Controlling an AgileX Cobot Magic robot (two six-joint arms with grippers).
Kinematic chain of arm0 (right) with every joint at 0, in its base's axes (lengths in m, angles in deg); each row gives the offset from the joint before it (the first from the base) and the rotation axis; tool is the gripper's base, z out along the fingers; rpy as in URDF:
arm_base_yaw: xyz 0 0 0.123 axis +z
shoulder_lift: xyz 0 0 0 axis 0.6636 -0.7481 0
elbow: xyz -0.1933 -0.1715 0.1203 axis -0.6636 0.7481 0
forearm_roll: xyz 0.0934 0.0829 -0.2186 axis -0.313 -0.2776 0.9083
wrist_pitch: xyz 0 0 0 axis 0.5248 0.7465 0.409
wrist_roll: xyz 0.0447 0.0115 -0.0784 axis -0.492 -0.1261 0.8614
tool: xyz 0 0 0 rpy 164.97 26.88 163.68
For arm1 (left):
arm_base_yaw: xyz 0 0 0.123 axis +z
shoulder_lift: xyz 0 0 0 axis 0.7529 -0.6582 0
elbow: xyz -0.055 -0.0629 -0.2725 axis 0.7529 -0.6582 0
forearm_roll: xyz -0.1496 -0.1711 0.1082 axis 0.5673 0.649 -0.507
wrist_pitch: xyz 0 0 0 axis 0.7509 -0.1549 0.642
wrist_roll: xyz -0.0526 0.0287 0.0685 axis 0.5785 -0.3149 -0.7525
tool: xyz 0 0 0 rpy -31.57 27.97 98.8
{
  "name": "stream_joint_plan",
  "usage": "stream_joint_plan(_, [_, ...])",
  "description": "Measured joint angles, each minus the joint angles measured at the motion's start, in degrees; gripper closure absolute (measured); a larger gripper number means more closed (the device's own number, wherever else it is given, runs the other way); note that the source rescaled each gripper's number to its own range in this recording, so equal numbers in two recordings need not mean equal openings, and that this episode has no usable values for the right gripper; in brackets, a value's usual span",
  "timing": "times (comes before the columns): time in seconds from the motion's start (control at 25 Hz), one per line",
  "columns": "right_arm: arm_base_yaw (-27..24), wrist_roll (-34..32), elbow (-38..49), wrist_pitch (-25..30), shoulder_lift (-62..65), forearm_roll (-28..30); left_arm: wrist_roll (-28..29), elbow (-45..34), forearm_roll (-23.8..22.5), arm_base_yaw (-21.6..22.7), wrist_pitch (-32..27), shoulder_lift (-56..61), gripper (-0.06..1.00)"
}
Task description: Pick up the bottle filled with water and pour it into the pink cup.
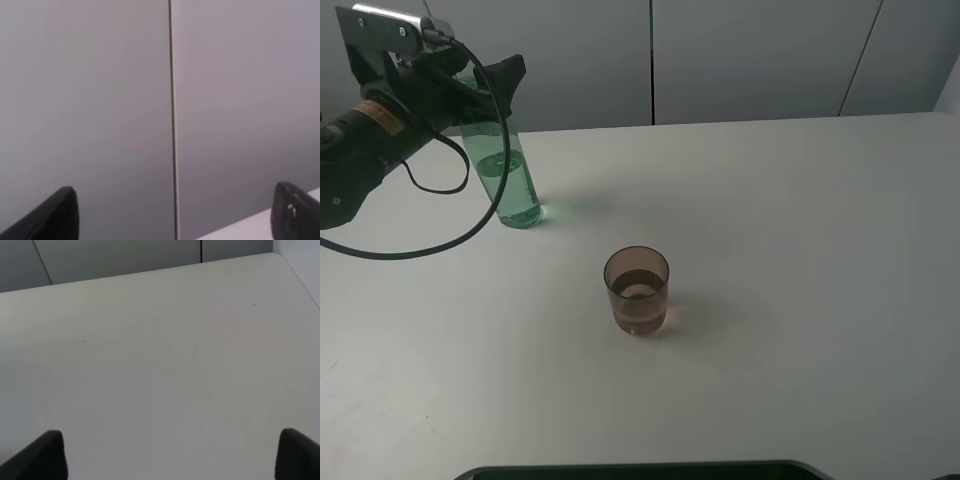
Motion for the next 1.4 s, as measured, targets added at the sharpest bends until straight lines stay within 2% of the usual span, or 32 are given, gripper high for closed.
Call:
stream_joint_plan(0.12, [0.0,0.0,0.0,0.0,0.0,0.0,2.2,0.0,1.6,0.0,-5.4,5.2,0.02])
stream_joint_plan(0.24, [0.0,0.0,0.0,0.0,0.0,0.0,3.2,1.4,5.5,0.0,-17.2,11.1,0.02])
stream_joint_plan(0.32, [0.0,0.0,0.0,0.0,0.0,0.0,3.2,4.0,8.0,0.0,-29.9,15.1,0.02])
stream_joint_plan(0.48, [0.0,0.0,0.0,0.0,0.0,0.0,3.2,11.3,9.9,0.9,-53.7,20.4,0.02])
stream_joint_plan(0.76, [0.0,0.0,0.0,0.0,0.0,0.0,3.4,25.6,11.2,6.7,-93.4,23.2,0.01])
stream_joint_plan(0.92, [0.0,0.0,0.0,0.0,0.0,0.0,3.2,30.1,11.0,9.3,-113.8,23.3,0.01])
stream_joint_plan(1.04, [0.0,0.0,0.0,0.0,0.0,0.0,2.5,30.6,10.7,9.7,-126.7,23.3,0.01])
stream_joint_plan(1.12, [0.0,0.0,0.0,0.0,0.0,0.0,2.0,30.6,10.7,9.7,-132.5,23.3,0.01])
stream_joint_plan(1.24, [0.0,0.0,0.0,0.0,0.0,0.0,1.6,29.1,11.9,9.7,-133.8,23.9,0.01])
stream_joint_plan(1.4, [0.0,0.0,0.0,0.0,0.0,0.0,0.9,23.1,15.6,9.7,-134.1,27.8,0.01])
